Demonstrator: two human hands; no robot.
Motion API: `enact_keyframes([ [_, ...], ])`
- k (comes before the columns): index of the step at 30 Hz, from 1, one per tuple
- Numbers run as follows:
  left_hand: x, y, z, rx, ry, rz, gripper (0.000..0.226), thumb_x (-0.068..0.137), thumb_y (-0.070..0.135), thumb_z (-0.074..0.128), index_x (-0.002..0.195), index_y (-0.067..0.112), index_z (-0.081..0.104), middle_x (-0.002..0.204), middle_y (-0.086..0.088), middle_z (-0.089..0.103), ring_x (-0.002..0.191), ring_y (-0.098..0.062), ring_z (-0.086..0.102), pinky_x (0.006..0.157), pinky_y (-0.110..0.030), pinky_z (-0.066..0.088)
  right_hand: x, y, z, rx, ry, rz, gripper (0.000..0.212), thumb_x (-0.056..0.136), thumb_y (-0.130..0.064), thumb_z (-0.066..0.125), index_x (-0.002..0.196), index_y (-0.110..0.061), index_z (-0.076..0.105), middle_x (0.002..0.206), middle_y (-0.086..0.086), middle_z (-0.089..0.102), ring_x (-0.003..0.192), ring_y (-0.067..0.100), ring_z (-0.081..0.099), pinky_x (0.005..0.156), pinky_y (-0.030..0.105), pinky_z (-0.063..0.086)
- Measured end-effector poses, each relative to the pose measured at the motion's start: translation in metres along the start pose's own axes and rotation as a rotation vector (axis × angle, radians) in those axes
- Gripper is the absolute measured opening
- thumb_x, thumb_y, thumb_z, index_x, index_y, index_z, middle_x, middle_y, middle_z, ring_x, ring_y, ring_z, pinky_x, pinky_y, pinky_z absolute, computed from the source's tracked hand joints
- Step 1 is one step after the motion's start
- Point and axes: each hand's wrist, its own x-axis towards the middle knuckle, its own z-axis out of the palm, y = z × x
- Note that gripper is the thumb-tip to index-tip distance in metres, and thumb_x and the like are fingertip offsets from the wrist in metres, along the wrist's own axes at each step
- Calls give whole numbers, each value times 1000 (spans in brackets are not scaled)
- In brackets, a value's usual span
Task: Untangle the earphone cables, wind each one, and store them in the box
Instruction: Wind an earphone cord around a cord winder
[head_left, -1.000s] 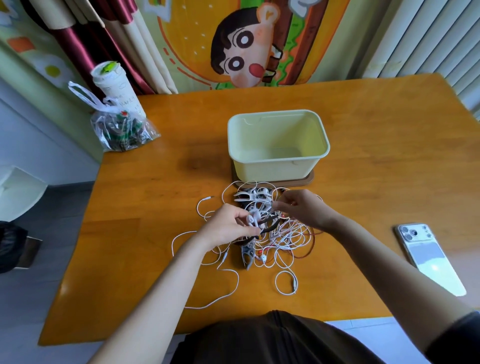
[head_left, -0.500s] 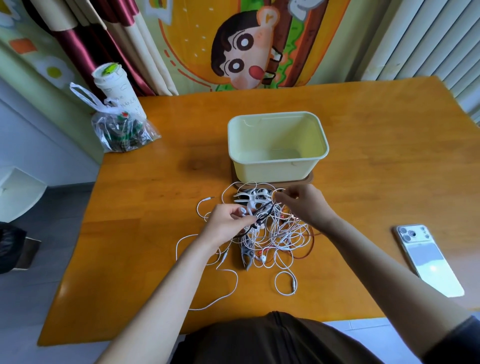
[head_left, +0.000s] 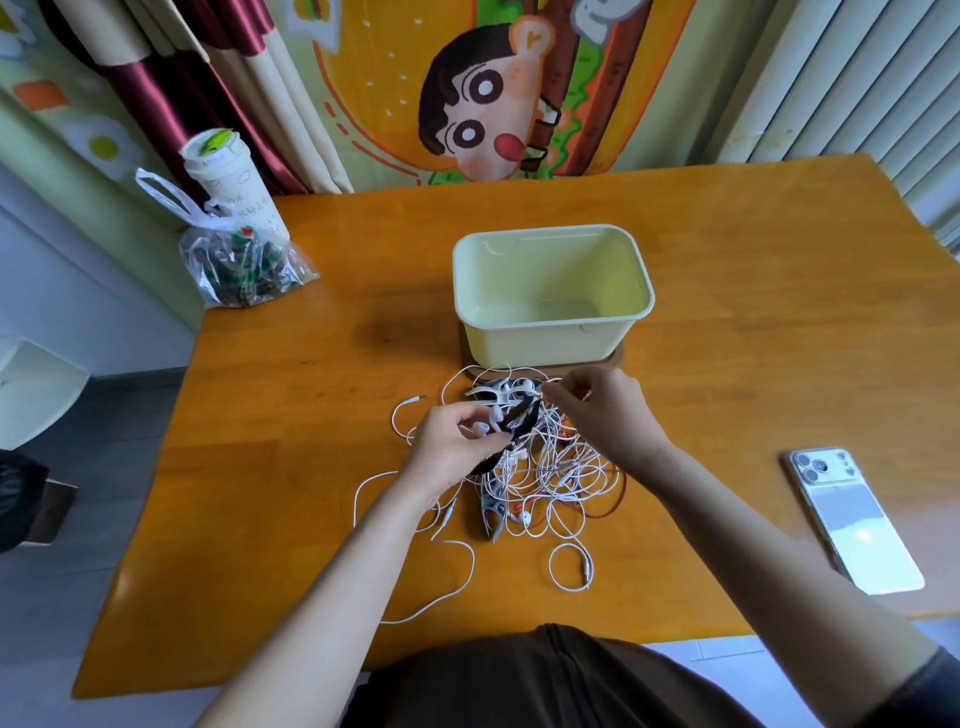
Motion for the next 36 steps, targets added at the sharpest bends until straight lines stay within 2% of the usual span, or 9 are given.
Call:
enact_keyframes([
  [7,7,-8,2,26,78,10,19,80,17,75,97,15,70,78,4,65,71,-9,59,64,-21,47,-4,-2,1,1,15,-11,32,90,-25,61,67,-4,61,58,4,57,51,11,43,53,24,37],
  [10,7,-5,3,-228,157,-107,7,85,16,70,87,10,67,80,-4,66,75,-17,65,71,-34,57,-15,-9,11,45,-26,-48,28,91,-27,60,71,-7,64,60,0,58,48,7,43,48,15,35],
  [13,6,4,4,-454,183,-168,13,91,12,62,84,2,60,73,-6,61,61,-11,63,56,-26,56,-30,-17,26,94,-56,-97,18,93,-22,57,80,-11,64,66,-8,58,54,4,48,51,13,38],
  [17,5,18,3,-764,186,-206,11,92,11,60,85,3,61,78,-9,65,71,-19,63,57,-26,55,-49,-20,43,214,-77,-113,12,94,-21,55,85,-18,62,64,-14,54,57,1,51,53,14,39],
  [24,1,28,-2,-920,86,-261,8,90,9,61,91,1,63,87,-12,68,78,-21,66,63,-29,59,-46,4,43,205,-74,-21,15,95,-25,53,83,-19,60,63,-6,54,52,8,45,50,18,37],
  [27,-4,26,-4,-775,-56,-275,6,86,12,66,89,7,67,88,-11,69,77,-21,66,63,-28,57,-37,18,36,186,-69,39,20,95,-26,52,82,-16,63,60,-8,53,47,2,43,45,14,33],
  [30,-9,21,-7,-339,-219,-206,14,75,12,76,88,14,71,82,0,67,76,-11,61,68,-19,48,-24,28,22,78,-109,43,19,93,-26,57,76,-20,65,60,-7,55,47,3,43,46,15,33],
  [33,-9,18,-11,108,-326,-103,25,71,14,82,95,18,73,77,10,64,72,-2,57,62,-9,42,-14,29,13,-101,-275,-44,15,93,-21,56,91,-15,69,85,-2,67,74,10,60,67,25,50],
  [36,-10,12,-13,193,-385,-95,24,70,15,83,91,23,74,81,8,67,70,-4,57,62,-12,44,-7,24,8,-123,-413,-73,18,96,-20,51,93,-13,67,92,-2,67,82,10,59,75,23,48],
])
